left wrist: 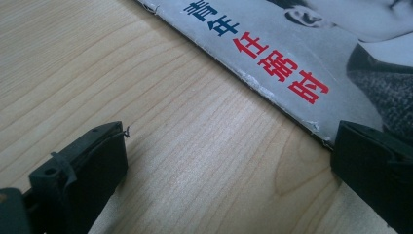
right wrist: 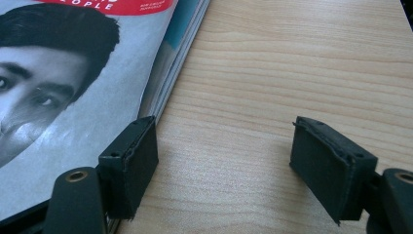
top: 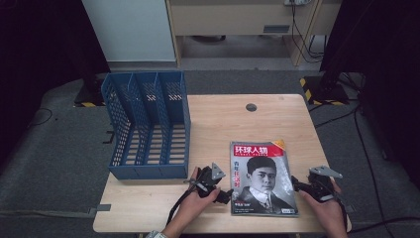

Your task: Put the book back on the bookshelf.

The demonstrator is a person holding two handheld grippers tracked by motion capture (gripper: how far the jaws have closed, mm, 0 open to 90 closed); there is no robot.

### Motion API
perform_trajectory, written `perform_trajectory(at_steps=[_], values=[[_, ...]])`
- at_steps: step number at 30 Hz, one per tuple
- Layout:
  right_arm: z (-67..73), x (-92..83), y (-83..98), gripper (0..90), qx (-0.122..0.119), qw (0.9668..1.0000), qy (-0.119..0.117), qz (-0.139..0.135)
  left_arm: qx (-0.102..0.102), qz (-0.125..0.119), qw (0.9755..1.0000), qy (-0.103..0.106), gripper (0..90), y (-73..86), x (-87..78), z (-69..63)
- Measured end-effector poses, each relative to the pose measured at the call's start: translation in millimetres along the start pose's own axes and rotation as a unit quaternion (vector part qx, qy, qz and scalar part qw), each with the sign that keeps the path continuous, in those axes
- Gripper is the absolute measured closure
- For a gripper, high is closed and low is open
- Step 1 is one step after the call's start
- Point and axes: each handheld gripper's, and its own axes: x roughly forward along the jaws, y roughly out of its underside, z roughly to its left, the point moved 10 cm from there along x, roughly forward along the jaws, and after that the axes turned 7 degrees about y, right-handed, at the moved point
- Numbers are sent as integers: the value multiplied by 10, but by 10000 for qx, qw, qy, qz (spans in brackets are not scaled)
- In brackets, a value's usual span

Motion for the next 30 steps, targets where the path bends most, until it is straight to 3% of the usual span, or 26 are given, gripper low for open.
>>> perform_trajectory(at_steps=[10,12,17,23,30], values=[[-21,-21,3,189,163,9998,-53,139,0,0,10000,6,1,-4,-11,10],[-22,-67,-37,188,167,9998,-86,42,-136,-98,9999,21,34,-28,-41,35],[30,-109,-101,206,154,9997,-149,-98,-227,-278,9994,-22,46,-78,-96,66],[116,-127,-135,209,117,9993,-329,-151,-151,-346,9993,42,54,-113,-93,-14],[273,-157,-188,190,44,9970,-711,-289,-44,-353,9992,160,66,-141,-69,-153]])
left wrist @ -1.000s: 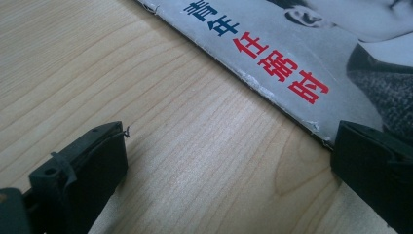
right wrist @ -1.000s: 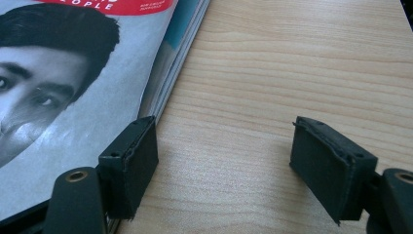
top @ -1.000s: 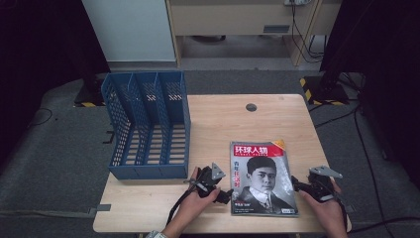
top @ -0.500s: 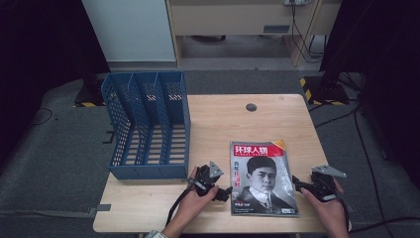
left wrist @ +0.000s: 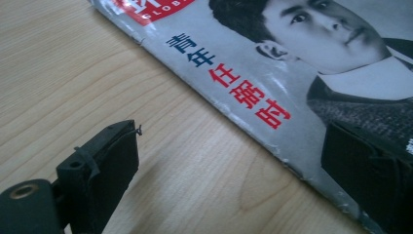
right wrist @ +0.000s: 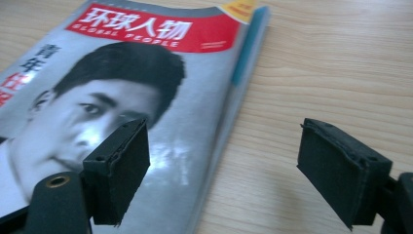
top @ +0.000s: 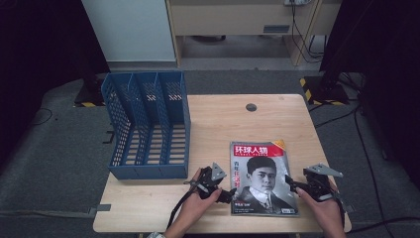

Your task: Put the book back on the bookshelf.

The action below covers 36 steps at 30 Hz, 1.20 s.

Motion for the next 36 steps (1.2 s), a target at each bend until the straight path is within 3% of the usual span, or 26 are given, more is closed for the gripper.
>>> perform_trajectory(at_steps=[4,19,24,29,33,36], values=[[121,26,3,181,-130,9997,-200,17,86,58,9999,70,70,-1,44,-100],[226,173,81,175,-271,9989,-294,258,317,27,9994,138,147,-36,100,-261],[245,217,98,180,-328,9987,-285,280,359,115,9990,228,168,-12,154,-319],[292,204,85,226,-282,9984,-417,254,309,123,9989,337,176,-6,195,-355],[288,198,87,246,-356,9983,-391,251,291,108,9988,379,174,-5,212,-359],[276,168,56,296,-251,9988,-392,161,321,107,9987,387,173,-5,214,-358]])
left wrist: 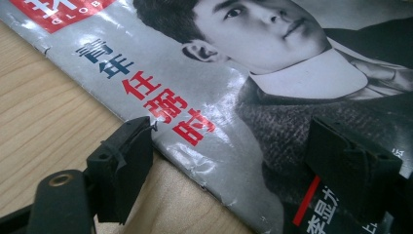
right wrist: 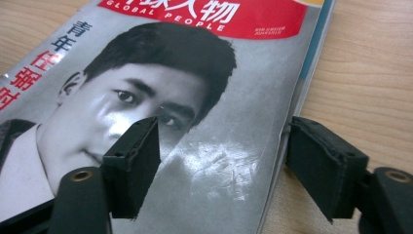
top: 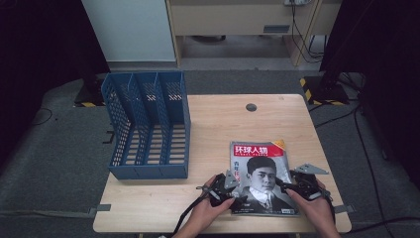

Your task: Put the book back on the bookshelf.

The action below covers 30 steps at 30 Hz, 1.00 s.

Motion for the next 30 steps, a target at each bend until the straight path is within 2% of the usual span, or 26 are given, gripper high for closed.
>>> perform_trajectory(at_steps=[9,13,14,19,26,27,29,30], values=[[25,-119,-76,416,68,9997,-19,-236,-2,10,10000,3,171,1,1,1],[55,-174,-131,455,155,9990,-150,-381,13,14,10000,11,171,1,2,2],[65,-183,-167,461,237,9983,-277,-448,26,20,10000,31,171,1,2,3],[28,-99,-196,427,408,9973,-510,-336,68,19,9999,89,170,-2,6,10],[-52,101,-285,395,540,9968,-579,-132,103,45,9999,113,165,-10,15,19],[-67,147,-301,399,466,9973,-563,-119,103,44,9999,113,165,-11,16,19],[-60,173,-305,409,463,9974,-553,-50,103,45,9999,113,165,-11,15,19],[-34,187,-312,443,335,9980,-542,-8,102,43,9999,113,165,-10,15,19]])
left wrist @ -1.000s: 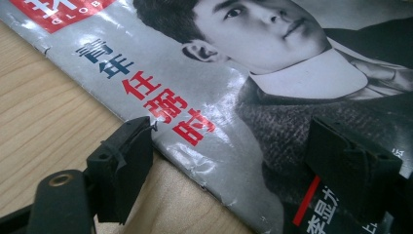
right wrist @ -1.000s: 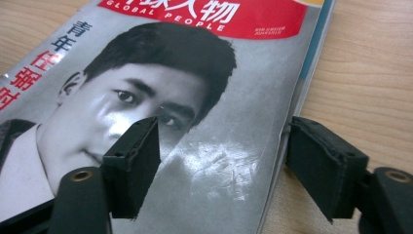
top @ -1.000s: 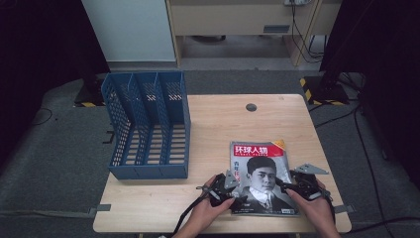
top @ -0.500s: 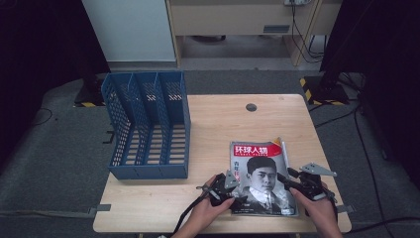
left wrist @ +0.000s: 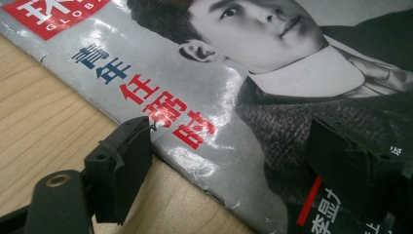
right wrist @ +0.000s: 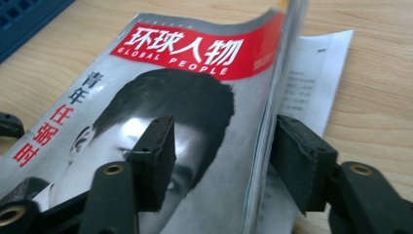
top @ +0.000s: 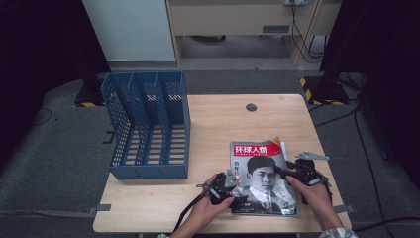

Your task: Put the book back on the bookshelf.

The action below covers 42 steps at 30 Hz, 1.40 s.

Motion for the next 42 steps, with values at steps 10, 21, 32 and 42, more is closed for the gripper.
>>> perform_trajectory(at_steps=[10,21,32,42], values=[[285,-159,195,570,-1023,9943,105,297,0,2,10000,-2,165,0,-1,0],[241,12,195,550,-879,9945,117,562,1,-5,10000,-6,166,0,0,-1],[281,-46,104,849,-1015,9945,254,-2,-25,1,10000,-8,158,3,-1,-4],[392,-196,7,879,-1311,9899,113,-536,-468,-307,9984,17,101,-26,-71,115]])
